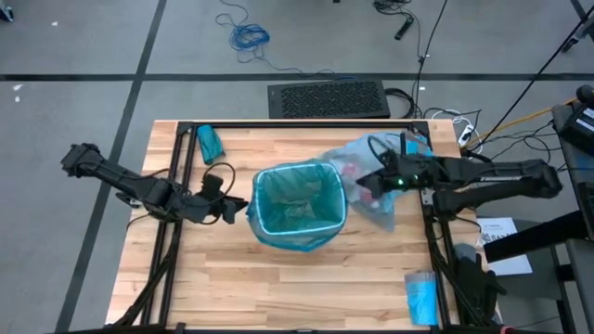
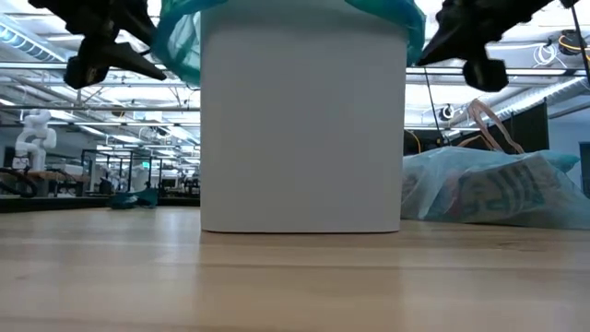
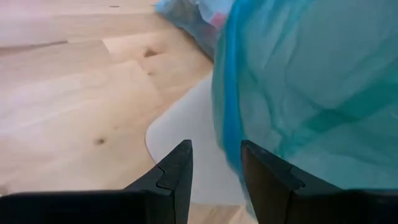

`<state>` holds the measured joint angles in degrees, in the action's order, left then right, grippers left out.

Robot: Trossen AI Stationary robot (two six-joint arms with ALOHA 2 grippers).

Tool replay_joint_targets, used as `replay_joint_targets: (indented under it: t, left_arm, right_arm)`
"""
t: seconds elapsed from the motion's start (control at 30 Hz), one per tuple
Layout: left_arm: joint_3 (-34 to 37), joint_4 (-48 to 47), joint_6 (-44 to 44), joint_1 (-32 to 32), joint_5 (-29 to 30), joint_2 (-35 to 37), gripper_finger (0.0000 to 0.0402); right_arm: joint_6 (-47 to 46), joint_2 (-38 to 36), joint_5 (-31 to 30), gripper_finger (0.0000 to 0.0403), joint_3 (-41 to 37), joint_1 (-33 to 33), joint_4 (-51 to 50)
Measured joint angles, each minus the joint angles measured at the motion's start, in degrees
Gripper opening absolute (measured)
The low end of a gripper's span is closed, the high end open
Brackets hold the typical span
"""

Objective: Place trash/remove bag and relplace
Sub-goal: Insert the blue trash bag into the white trash bin

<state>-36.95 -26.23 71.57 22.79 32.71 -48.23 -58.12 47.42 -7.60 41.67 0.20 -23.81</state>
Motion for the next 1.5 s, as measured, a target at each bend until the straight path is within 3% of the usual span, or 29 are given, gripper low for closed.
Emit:
replay_joint_targets:
  t: [0.23,0.43,0.73,1.0,1.23,1.5]
  left_arm:
    - [0.0,4.05,-1.52,-1.08,1.64,-2.94,0.0132]
    - [-0.02,8.33,-6.32,-3.83,1.38,-2.81,0.0132]
    - [0.0,8.83,-13.08,-11.46,-4.33,-2.7,0.0132]
    - [0.0,9.34,-13.6,-13.61,-8.74,-2.7,0.0132]
    - [-0.61,8.97,-11.6,-12.95,-9.16,-2.34,0.0132]
    - [-2.16,8.41,-13.22,-11.72,-7.02,1.58,0.0132]
  right_arm:
    - [-5.26,6.84,-5.53,0.0,-0.04,10.5,7.59]
    - [-3.72,12.87,-4.33,0.0,-0.04,9.75,20.47]
    - [-2.27,17.01,-2.34,0.0,-0.06,7.04,24.53]
    - [-2.11,16.33,-1.2,0.0,-0.07,6.54,23.77]
    - [-2.02,14.34,-1.05,0.0,-0.04,6.52,23.66]
    - [-0.75,7.12,-1.07,0.0,-0.04,6.52,21.44]
